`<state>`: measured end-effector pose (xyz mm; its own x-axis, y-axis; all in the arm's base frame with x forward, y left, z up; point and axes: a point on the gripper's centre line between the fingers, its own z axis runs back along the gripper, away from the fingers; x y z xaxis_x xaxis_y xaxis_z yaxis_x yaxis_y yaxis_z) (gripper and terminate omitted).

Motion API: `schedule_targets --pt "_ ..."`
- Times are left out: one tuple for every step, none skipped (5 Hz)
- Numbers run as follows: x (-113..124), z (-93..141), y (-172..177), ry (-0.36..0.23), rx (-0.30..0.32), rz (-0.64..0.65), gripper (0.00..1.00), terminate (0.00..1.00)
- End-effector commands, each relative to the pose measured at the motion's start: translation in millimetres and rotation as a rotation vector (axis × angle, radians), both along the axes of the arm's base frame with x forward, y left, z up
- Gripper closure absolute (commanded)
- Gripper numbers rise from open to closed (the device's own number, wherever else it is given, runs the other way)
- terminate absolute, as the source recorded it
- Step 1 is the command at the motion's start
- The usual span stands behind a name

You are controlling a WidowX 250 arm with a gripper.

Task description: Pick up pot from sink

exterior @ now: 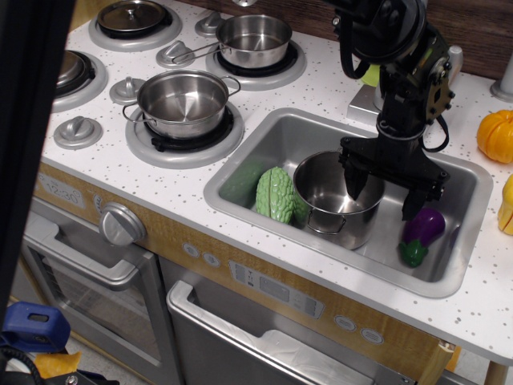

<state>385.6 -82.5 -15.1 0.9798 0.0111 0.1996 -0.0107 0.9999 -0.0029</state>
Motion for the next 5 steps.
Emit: schedule_targets --pt "6 3 5 -0.037 -0.002 0.004 0.00 0.00" --pt "6 -8 5 -0.048 0.013 0.031 0.00 0.00" --pt "6 -9 5 -0.049 0.020 0.033 1.00 0.00" --pt "6 -6 4 -0.048 0.037 0.031 1.00 0.00" --pt "6 12 2 -0.052 0.104 0.035 1.00 0.00"
